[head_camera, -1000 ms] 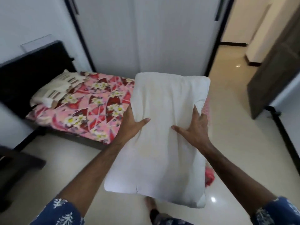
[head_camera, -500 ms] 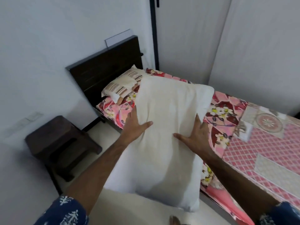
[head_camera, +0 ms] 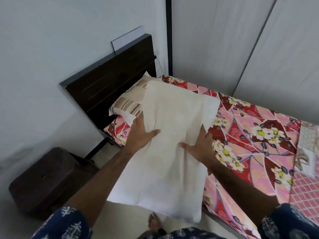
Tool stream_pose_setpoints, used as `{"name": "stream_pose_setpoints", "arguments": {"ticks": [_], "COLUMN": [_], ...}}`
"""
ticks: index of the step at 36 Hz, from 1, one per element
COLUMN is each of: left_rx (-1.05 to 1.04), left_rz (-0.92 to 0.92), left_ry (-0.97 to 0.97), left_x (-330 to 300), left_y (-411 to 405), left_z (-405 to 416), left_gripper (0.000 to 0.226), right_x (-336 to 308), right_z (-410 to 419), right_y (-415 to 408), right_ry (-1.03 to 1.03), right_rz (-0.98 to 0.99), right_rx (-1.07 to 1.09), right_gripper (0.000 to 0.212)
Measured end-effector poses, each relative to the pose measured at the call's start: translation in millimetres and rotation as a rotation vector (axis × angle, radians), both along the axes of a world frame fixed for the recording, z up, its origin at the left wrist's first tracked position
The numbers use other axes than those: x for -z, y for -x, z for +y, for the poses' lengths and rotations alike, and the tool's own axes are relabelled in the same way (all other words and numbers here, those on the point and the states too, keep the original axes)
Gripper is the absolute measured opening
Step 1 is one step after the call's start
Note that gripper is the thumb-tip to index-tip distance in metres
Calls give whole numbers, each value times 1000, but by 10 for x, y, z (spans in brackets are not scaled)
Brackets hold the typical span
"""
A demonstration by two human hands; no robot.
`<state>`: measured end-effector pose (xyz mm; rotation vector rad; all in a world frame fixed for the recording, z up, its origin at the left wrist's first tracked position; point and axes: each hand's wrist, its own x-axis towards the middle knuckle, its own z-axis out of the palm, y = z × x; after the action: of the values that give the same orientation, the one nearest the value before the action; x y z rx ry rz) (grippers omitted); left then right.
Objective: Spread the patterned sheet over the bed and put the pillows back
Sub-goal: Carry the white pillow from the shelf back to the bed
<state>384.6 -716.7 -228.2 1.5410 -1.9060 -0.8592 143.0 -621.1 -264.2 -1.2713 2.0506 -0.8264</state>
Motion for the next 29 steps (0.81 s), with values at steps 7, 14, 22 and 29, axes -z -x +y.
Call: {"name": "stream_pose_setpoints", "arguments": {"ticks": [7, 14, 22, 29], "left_rx": [131, 163, 167, 204], "left_rz": [-31, -47, -117, -224], "left_ry": [-43, -22, -38, -64], "left_x": [116, 288, 701, 1261], "left_y": [-329, -317, -92, 139], "left_z": [-1464, -2623, -4014, -5232], "left_gripper": [108, 112, 108, 109], "right_x": [56, 297, 906, 1587], "right_z": [-1034, -2216, -3613, -4693], "right_y": [-387, -497, -383, -260], "right_ry": [-56, -81, -114, -151], "right_rz": [-84, -110, -179, -200], "right_rx": [83, 147, 207, 255], "right_gripper": [128, 132, 130, 130]}}
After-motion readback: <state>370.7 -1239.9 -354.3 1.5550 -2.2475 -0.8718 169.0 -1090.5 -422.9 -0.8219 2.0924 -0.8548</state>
